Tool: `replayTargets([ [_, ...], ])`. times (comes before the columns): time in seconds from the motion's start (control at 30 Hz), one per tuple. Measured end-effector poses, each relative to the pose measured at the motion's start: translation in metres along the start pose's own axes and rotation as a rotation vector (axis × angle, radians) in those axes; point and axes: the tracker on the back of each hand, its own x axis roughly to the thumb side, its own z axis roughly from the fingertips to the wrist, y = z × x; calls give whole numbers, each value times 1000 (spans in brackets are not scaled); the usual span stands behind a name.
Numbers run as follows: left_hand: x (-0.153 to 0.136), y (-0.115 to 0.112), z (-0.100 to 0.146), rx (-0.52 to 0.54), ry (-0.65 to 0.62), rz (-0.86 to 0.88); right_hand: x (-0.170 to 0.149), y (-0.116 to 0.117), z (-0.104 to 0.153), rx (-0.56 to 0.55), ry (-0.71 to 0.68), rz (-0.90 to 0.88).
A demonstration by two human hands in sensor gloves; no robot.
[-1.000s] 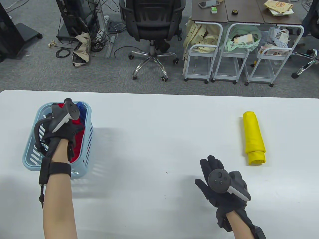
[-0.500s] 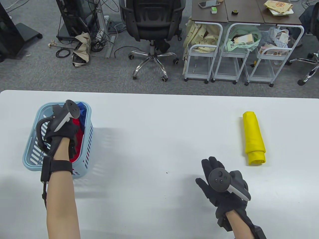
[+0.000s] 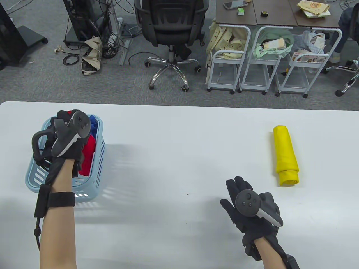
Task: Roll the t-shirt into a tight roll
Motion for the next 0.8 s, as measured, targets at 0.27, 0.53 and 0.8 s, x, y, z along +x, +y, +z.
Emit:
replayTargets([
  [0.27,29,70,50,234,-135,-52,-1,0,1,-6,-3,5],
  [0.53,80,96,110,380,-330,-101,-2,7,-3,35,-12,-10],
  [0.8,119,57,133,33,-671,490,-6,2,1,5,-1,-20],
])
